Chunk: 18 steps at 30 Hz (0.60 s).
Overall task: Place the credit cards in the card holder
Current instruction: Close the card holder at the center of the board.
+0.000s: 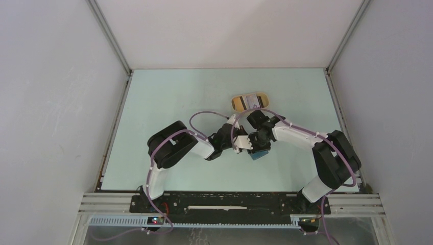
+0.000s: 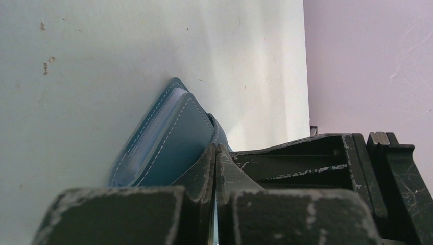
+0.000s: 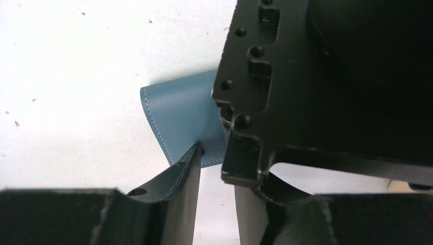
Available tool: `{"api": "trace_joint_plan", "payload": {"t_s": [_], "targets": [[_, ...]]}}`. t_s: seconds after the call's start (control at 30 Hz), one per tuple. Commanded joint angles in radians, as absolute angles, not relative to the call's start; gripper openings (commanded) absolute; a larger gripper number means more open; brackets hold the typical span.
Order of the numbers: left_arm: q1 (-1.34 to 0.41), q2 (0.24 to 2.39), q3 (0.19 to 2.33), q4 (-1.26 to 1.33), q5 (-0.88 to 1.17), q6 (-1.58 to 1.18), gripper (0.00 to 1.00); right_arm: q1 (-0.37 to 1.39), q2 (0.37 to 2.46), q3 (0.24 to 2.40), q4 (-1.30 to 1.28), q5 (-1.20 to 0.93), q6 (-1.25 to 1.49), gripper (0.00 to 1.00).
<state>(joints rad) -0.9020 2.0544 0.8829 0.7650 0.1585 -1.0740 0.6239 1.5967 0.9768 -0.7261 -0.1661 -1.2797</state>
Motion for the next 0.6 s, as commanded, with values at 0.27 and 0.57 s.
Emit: {"api": "trace_joint_plan", "payload": {"t_s": [0.27,0.57], "targets": [[-0.934,2.138,0.841,0.445,0.164,-1.011,0.0,0.514,1.469,0.956,-0.761,-0.368,-1.321,0.45],[-0.933,2.133,0.833,0.454,0.157,-1.012,0.0,0.387,1.488,1.008,-0.785,-0.539,-1.235,0.33]]}}
